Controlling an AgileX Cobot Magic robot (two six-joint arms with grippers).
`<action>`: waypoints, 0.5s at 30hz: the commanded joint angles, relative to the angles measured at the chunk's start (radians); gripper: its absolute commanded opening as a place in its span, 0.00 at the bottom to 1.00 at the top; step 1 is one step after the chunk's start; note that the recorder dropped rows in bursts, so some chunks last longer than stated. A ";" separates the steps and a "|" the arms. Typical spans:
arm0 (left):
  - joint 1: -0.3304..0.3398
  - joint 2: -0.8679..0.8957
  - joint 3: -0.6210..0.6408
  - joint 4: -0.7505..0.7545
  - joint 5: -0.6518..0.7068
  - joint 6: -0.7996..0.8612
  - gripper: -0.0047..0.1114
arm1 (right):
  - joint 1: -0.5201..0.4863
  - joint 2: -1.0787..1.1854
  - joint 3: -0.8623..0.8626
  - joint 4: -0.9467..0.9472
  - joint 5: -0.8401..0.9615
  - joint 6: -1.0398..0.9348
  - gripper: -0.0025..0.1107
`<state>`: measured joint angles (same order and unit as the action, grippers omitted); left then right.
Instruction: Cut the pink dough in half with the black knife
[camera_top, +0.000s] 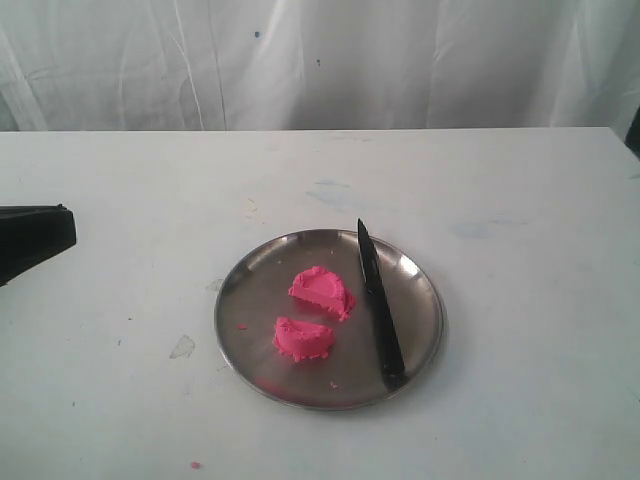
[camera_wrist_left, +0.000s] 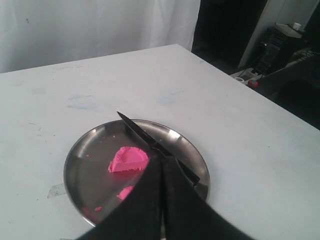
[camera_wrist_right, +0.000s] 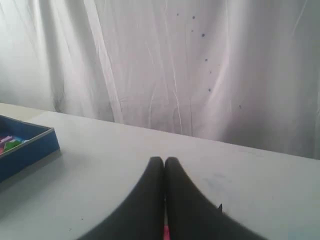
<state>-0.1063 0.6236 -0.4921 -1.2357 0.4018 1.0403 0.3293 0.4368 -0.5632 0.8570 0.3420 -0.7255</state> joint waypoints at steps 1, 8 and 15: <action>0.004 -0.007 0.003 -0.018 0.010 -0.006 0.04 | -0.002 -0.080 0.017 -0.115 -0.012 0.067 0.02; 0.004 -0.007 0.003 -0.016 0.011 -0.006 0.04 | -0.002 -0.278 0.135 -0.650 -0.008 0.651 0.02; 0.004 -0.007 0.003 -0.016 0.011 -0.006 0.04 | -0.002 -0.378 0.355 -0.824 -0.189 0.714 0.02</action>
<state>-0.1063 0.6236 -0.4921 -1.2357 0.4018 1.0403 0.3293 0.0878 -0.2949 0.0948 0.2700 -0.0337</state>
